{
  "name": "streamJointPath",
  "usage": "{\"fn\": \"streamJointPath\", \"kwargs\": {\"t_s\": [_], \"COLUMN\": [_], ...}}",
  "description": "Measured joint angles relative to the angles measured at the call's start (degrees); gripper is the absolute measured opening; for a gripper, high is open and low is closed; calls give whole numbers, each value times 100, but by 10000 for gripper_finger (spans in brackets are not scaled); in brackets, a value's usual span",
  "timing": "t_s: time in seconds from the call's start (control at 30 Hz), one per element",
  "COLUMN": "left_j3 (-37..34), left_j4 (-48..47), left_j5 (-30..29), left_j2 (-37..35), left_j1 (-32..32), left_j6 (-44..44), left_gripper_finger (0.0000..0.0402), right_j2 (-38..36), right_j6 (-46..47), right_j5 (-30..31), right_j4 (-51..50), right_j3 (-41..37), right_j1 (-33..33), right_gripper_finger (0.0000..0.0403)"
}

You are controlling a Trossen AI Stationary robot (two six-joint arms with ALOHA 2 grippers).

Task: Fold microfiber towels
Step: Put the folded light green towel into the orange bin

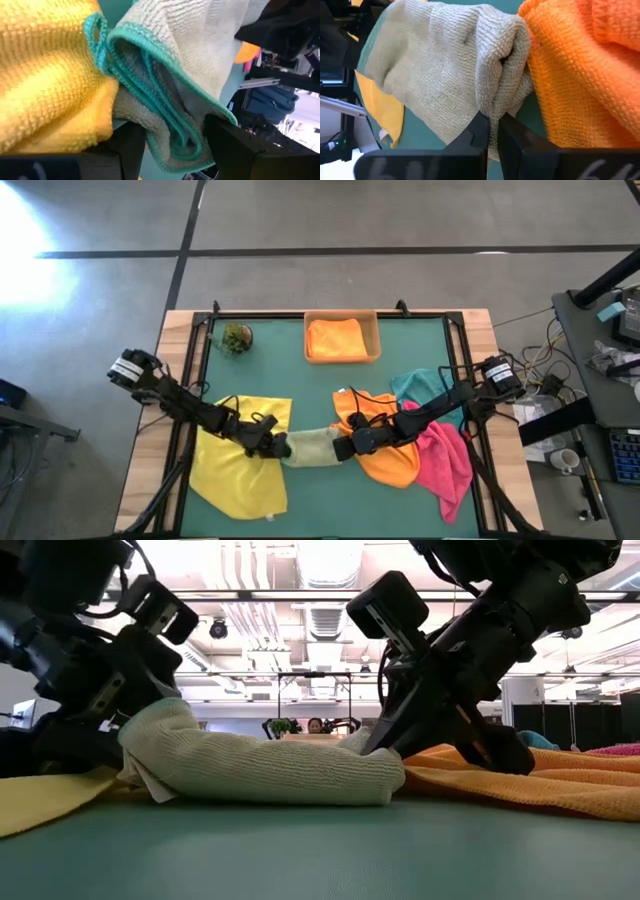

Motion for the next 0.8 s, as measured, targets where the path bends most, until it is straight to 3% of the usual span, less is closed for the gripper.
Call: {"fn": "streamJointPath", "kwargs": {"t_s": [0.27,0.37,0.6,0.8], "left_j3": [2,2,2,67], "left_j4": [55,55,84,37], "left_j5": [13,7,-289,-347], "left_j2": [35,35,35,-6], "left_j1": [83,93,101,105], "left_j6": [1,38,460,536], "left_gripper_finger": [179,147,18,14], "right_j2": [0,0,0,-100], "right_j6": [-50,-69,-221,-445], "right_j5": [7,11,15,15], "right_j4": [4,4,4,3], "right_j3": [0,0,0,0], "right_j1": [0,0,0,2], "right_gripper_finger": [13,13,13,13]}}
